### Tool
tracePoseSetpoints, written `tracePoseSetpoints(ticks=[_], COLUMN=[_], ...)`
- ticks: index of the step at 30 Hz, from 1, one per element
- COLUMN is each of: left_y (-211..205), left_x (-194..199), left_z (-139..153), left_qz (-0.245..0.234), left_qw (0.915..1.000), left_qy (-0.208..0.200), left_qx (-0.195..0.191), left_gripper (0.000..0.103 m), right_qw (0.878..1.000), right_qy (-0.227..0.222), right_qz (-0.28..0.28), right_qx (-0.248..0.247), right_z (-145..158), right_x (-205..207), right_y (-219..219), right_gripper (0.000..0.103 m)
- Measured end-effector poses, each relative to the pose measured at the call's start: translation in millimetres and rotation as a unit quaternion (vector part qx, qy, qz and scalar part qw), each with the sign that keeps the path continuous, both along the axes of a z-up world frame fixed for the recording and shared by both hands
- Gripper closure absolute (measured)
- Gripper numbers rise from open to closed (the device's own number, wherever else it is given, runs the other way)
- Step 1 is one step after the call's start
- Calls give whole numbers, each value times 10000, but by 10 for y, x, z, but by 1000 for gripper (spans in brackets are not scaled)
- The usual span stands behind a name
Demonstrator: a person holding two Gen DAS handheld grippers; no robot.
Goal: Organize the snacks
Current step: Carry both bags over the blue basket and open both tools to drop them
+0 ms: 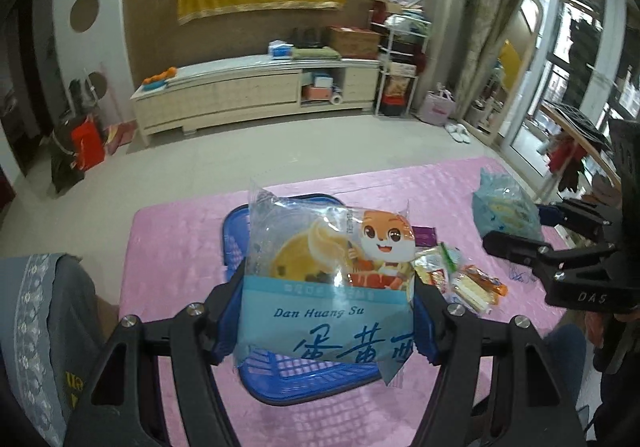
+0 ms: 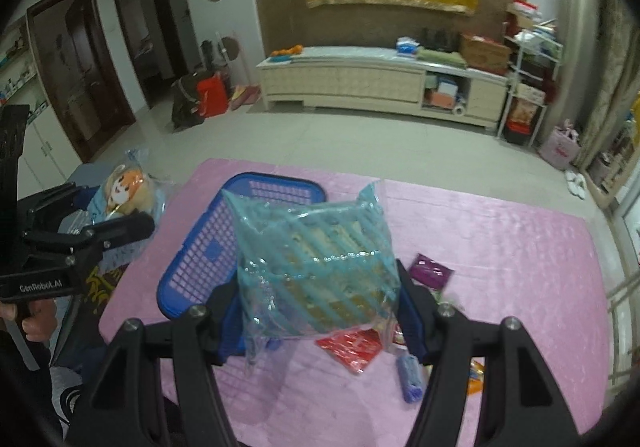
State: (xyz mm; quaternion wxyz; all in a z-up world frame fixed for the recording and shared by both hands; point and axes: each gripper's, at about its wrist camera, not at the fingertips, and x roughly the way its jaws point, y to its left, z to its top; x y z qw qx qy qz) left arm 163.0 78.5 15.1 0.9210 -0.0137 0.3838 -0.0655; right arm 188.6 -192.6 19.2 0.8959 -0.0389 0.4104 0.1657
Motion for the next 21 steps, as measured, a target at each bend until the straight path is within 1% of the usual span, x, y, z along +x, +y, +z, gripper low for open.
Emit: tracePoseSetpoints(ticks=[6, 10, 13, 15, 18, 21], left_y=[238, 339, 382, 412, 458, 453], left_x=[126, 257, 365, 449, 588, 717], left_z=[-85, -144, -234, -314, -440, -567], left_qz=[132, 143, 175, 145, 144, 80], left_qw=[9998, 9997, 9994, 9993, 9984, 9975], left_qy=[104, 182, 275, 305, 453, 634], left_qx=[-42, -114, -123, -167, -309, -303], left_gripper=[37, 37, 37, 37, 37, 36], right_qw=[9995, 9984, 9975, 9967, 9955, 9949], right_qy=[265, 453, 447, 555, 777, 896], right_qz=[170, 173, 156, 189, 195, 215], right_qx=[57, 278, 515, 561, 512, 399], right_z=[-179, -286, -358, -419, -550, -628], right_x=[303, 477, 586, 664, 787, 872], right_y=[239, 348, 357, 389, 460, 548], right_gripper=[34, 34, 34, 34, 34, 34])
